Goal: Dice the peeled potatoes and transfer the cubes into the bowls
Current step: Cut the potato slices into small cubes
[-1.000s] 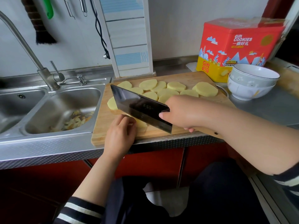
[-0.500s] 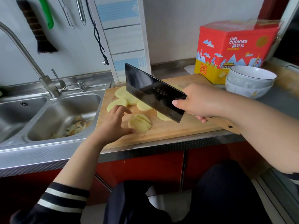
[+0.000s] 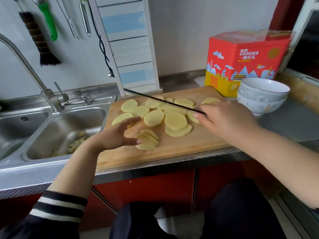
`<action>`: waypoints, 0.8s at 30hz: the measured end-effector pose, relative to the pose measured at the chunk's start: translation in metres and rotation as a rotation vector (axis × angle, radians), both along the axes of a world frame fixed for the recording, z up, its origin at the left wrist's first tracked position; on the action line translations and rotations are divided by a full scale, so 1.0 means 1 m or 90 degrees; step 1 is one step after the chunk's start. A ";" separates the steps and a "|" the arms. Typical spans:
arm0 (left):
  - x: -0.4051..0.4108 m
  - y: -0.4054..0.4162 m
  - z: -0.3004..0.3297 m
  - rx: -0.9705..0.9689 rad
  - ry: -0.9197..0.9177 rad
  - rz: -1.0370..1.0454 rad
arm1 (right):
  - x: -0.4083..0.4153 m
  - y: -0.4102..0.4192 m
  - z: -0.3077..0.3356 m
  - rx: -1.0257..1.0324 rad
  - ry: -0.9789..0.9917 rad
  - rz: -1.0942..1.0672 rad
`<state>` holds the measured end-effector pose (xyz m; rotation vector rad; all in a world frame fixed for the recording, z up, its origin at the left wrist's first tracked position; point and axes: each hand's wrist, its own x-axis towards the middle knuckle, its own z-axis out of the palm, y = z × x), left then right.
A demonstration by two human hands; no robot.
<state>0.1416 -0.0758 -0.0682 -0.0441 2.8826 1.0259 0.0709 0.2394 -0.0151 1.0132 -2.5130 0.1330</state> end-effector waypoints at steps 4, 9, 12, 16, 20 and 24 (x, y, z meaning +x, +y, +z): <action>0.015 -0.023 -0.001 0.113 0.008 0.013 | -0.009 0.016 -0.025 -0.066 0.132 0.091; 0.010 -0.007 -0.003 -0.045 -0.105 -0.037 | -0.013 0.023 -0.049 -0.034 0.155 0.088; -0.002 0.011 -0.009 -0.096 -0.107 -0.068 | -0.003 0.026 -0.047 -0.084 0.035 0.025; -0.017 0.018 -0.007 -0.122 -0.103 -0.070 | 0.005 0.023 -0.027 -0.207 -0.206 -0.056; -0.018 0.016 -0.011 -0.145 -0.091 -0.079 | 0.004 0.021 -0.001 -0.356 -0.462 -0.022; -0.007 0.014 -0.024 -0.145 -0.047 0.000 | 0.006 0.016 0.007 -0.380 -0.597 0.006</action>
